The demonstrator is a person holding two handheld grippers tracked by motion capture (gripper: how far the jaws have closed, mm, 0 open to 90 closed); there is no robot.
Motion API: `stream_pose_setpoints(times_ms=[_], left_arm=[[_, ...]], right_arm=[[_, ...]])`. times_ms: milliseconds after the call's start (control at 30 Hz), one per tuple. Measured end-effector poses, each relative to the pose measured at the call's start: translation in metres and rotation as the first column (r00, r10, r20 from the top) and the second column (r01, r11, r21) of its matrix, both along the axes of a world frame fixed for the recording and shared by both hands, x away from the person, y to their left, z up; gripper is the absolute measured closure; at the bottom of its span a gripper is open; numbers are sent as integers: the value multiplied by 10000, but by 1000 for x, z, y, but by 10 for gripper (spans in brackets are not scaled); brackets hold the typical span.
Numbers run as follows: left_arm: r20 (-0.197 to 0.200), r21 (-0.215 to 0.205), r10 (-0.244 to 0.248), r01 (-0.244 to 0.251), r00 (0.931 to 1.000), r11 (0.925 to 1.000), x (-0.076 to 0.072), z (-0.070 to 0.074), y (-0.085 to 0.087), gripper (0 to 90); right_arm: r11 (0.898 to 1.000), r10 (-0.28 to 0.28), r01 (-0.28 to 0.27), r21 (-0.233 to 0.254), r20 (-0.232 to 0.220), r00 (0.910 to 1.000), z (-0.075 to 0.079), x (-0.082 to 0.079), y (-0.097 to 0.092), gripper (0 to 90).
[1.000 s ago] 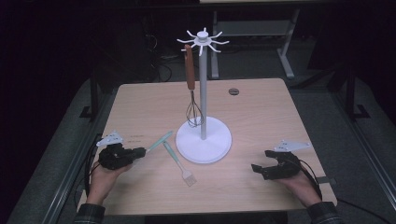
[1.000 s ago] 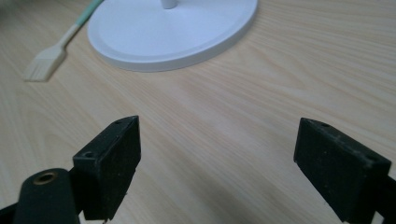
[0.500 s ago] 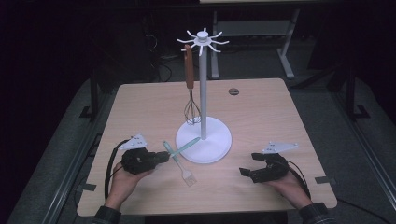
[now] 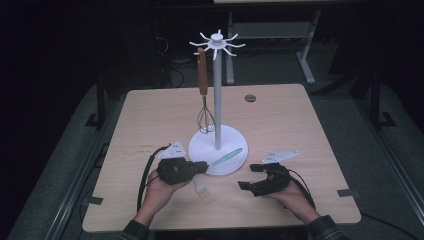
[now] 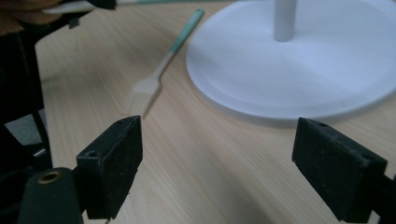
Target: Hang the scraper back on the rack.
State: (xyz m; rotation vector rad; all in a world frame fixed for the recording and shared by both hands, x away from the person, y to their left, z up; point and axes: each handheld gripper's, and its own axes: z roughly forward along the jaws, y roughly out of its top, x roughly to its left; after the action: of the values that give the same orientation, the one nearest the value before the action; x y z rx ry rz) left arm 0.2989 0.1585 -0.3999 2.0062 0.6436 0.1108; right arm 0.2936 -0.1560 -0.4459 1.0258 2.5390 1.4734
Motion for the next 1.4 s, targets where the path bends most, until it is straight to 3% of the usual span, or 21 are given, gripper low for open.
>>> stream_pose_setpoints(times_ms=[200,433,833,1400], left_arm=[[86,127,-385,384,9992,9992,1,0,-22,825],[141,193,-576,573,9982,9982,1,-3,-38,824],[204,156,-660,656,9976,9977,1,-5,-52,824],[378,427,-902,886,9952,9952,2,-9,-63,818]], right_arm=[[9984,459,-462,339,95,9989,6,2,15,226],[9958,352,-348,851,-32,9994,10,5,16,262],[9829,-224,237,1827,-91,9997,19,12,6,396],[9706,-235,312,2385,-352,9991,26,18,2,695]])
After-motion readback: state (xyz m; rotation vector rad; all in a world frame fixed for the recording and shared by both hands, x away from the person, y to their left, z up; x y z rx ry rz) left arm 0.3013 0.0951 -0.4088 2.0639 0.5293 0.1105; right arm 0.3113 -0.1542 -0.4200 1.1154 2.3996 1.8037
